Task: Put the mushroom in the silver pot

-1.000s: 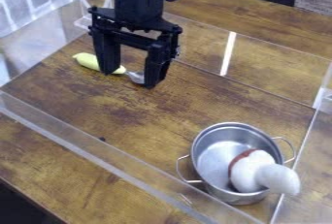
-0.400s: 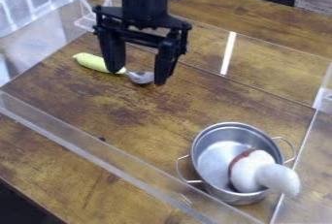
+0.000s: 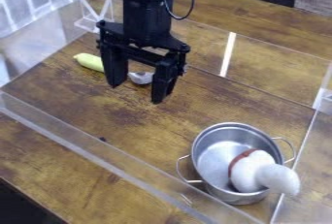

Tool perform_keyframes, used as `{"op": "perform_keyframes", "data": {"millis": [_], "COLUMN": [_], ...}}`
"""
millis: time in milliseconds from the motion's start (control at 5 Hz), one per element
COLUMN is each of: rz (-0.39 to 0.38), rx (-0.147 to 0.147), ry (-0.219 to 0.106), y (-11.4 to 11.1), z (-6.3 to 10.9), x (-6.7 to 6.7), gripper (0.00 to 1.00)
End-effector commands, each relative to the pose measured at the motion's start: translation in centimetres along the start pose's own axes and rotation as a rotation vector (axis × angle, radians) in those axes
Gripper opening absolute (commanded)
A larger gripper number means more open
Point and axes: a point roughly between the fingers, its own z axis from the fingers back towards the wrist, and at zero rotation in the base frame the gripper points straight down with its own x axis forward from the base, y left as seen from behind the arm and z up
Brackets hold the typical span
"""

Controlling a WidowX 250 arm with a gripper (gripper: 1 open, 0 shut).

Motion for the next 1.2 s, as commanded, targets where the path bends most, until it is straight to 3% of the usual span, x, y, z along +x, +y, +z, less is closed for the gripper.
{"op": "perform_keyframes", "data": {"millis": [0, 400, 600, 1000], "rz": [0.016, -0.016, -0.004, 0.025], "rx": [0.015, 0.017, 0.014, 0.020], "ry": [-0.073, -0.080, -0.077, -0.025], "y": [0.9, 5.1, 5.0, 4.6], "z": [1.3, 1.8, 2.7, 2.1], "x": [1.7, 2.2, 1.9, 1.8], "gripper": [1.00, 1.00, 1.00, 1.00]}}
